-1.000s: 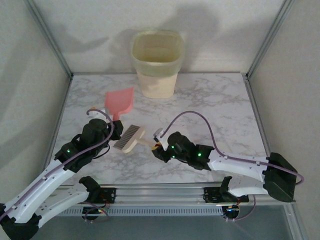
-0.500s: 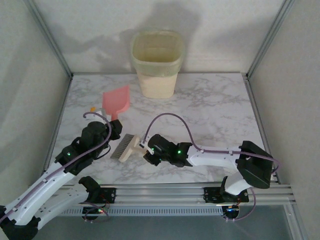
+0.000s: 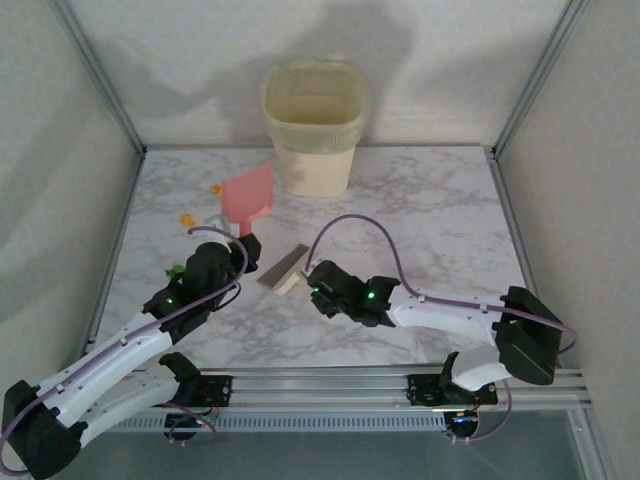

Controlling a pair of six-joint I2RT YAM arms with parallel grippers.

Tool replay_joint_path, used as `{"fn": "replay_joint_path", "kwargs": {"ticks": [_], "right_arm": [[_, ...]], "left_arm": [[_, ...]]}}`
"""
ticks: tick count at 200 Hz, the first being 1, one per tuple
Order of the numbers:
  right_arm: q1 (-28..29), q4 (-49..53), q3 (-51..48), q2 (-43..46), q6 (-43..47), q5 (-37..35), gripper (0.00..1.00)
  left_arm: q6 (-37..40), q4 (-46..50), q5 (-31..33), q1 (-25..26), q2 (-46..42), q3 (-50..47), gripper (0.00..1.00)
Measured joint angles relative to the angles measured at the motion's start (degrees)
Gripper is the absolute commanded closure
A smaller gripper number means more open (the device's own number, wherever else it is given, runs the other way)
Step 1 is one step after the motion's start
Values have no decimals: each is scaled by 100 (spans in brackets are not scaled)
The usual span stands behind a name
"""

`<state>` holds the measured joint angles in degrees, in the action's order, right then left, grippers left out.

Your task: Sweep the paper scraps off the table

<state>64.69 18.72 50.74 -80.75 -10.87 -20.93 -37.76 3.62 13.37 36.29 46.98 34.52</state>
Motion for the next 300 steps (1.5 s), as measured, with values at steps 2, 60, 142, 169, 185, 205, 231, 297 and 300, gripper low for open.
{"fn": "replay_joint_path", "kwargs": {"ticks": [2,60,142,169,185,205,231,297,300], "right_arm": [[-33,28,-26,31,-31,-26,100],[-518,479,-431,1189,-586,-238,100],[-11,-1366,48,-251,-951,1117,100],[376,-1891,929,-1495,-940,1266,100],[487,-2190,1486,-2120,-925,1331,100],[540,-2503,1923,-2590,-883,1357,100],[549,-2542,2284,-2811,-820,1351,100],[531,-2505,2986,-3324,-772,1526,100],[527,-2492,3023,-3366,-772,1530,100]], "left_arm": [[7,-11,0,0,-13,-13,100],[46,-129,85,0,-354,-208,100],[-26,-57,728,0,-1067,-415,100],[-111,9,977,0,-1235,-468,100],[-149,44,1123,0,-1276,-470,100],[-173,59,1266,0,-1366,-518,100],[-214,114,1399,0,-1460,-562,100],[-317,219,1930,-57,-1495,-605,100],[-326,229,1967,-63,-1495,-614,100]]}}
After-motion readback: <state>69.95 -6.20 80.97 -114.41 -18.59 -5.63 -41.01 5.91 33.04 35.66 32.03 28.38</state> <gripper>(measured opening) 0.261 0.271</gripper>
